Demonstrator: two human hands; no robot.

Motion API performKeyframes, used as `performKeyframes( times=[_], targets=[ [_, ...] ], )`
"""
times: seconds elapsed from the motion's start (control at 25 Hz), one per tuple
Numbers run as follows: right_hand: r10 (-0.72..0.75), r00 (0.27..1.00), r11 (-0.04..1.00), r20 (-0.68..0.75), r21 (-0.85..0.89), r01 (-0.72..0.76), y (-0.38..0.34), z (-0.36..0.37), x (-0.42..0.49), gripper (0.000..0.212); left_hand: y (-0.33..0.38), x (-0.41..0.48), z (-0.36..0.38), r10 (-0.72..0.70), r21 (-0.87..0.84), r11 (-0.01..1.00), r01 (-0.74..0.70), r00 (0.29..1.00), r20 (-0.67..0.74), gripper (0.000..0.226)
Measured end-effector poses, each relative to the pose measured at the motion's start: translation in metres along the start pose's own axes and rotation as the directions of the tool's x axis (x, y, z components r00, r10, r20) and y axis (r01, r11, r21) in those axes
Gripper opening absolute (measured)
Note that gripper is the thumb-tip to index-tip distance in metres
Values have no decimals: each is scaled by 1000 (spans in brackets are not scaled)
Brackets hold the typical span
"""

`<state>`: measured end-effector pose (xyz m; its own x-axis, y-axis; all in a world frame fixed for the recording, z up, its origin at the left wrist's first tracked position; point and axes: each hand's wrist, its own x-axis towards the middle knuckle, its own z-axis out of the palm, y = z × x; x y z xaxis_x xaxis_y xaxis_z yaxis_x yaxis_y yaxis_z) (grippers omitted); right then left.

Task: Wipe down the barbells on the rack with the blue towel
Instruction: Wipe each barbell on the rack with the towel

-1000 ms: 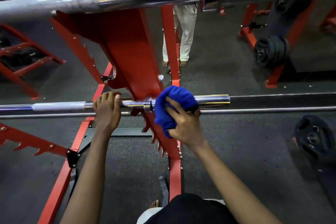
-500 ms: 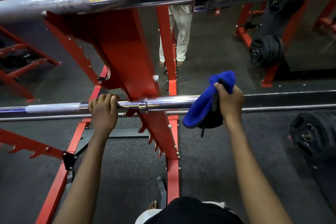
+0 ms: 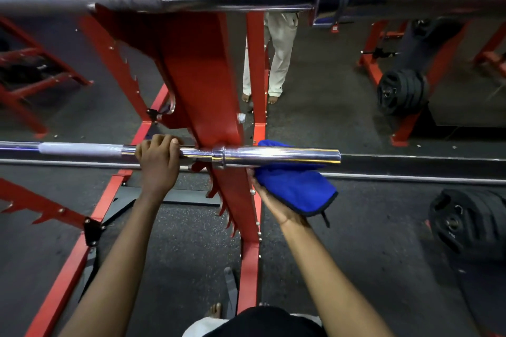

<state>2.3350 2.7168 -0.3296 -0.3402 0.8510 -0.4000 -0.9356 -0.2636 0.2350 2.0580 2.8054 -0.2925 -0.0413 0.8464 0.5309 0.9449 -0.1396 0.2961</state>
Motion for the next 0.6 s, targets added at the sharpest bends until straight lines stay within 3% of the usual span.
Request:
performKeyframes(
  times=[0.12,0.32,0.44,0.56,0.6],
  targets=[
    [115,993,993,-34,20,-114,29,8,3,57,1,1,-1,8,-7,1000,-8,1000,9,31],
    [-107,976,993,-191,-66,96,62,20,7,51,-4,0,-3,23,-57,998,-20,999,50,38],
    [-250,951,950,-180,-234,205,81,26,3,68,-9,0,-5,52,-88,995,-44,995,83,41],
    [-407,905,833,-125,-458,311,104,22,-13,46,-18,0,-10,135,-136,984,-117,982,132,39],
    [-460,883,761,-98,-555,335,111,23,-18,49,-24,0,-11,171,-169,975,-144,973,157,37]
  ],
)
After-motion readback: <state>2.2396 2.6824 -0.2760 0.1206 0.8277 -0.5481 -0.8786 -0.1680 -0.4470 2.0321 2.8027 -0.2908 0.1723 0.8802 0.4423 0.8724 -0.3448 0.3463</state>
